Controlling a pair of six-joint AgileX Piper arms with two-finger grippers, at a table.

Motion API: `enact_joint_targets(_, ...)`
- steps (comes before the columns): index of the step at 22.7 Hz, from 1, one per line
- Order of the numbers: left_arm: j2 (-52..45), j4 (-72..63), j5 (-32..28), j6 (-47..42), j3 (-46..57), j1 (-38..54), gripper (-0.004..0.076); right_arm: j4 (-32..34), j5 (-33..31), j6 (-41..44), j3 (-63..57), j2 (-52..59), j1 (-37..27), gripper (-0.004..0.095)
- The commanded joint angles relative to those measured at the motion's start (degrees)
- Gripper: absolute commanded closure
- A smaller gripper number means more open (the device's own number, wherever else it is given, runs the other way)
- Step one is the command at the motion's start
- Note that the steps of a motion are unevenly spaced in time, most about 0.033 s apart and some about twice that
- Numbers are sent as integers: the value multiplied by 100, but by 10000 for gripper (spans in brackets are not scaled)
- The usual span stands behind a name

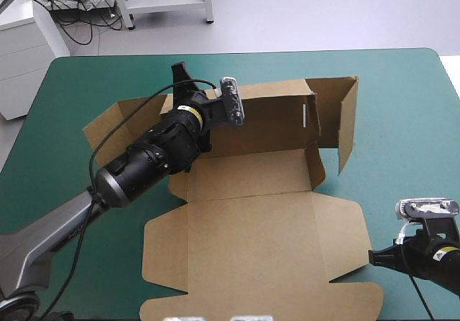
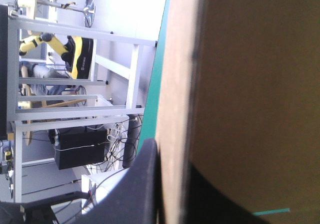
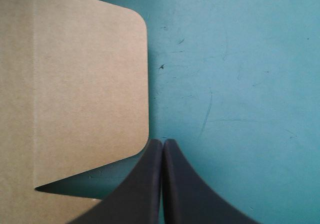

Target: Fold the box

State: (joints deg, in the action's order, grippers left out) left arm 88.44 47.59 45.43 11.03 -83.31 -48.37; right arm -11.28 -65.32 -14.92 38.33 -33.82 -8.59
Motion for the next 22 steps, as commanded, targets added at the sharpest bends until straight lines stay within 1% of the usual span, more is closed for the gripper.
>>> enact_joint_targets(1, -56, 603, -301, -301, -207, -244, 734, -87, 280, -57, 143, -10, -34, 928)
enact_joint_targets(4, 103, 1172, -301, -772, -182, -403, 734, -87, 413, -57, 143, -10, -34, 928)
enact_joint_targets(9, 361, 1914, -361, -1702, -170, -585, 734, -145, 944, -57, 143, -10, -34, 928)
enact_joint_targets(10, 475, 2207, -371, -2003, -170, -639, 734, -145, 1024, -57, 143, -10, -34, 928)
enact_joint_targets(13, 628, 2441, -360, -2257, -170, -753, 734, -145, 1008, -30, 143, -10, -34, 928)
enact_joint_targets(17, 676, 2850, -645, -2457, 159, -833, 734, -217, 992, -30, 143, -10, -34, 928)
enact_joint_targets(20, 713, 3556, -683, -3110, 642, -844, 734, -356, 890, -54, 143, -10, -34, 928)
enact_joint_targets(22, 734, 4297, -498, -3841, 928, -912, 734, -345, 890, -145, 143, -10, -34, 928)
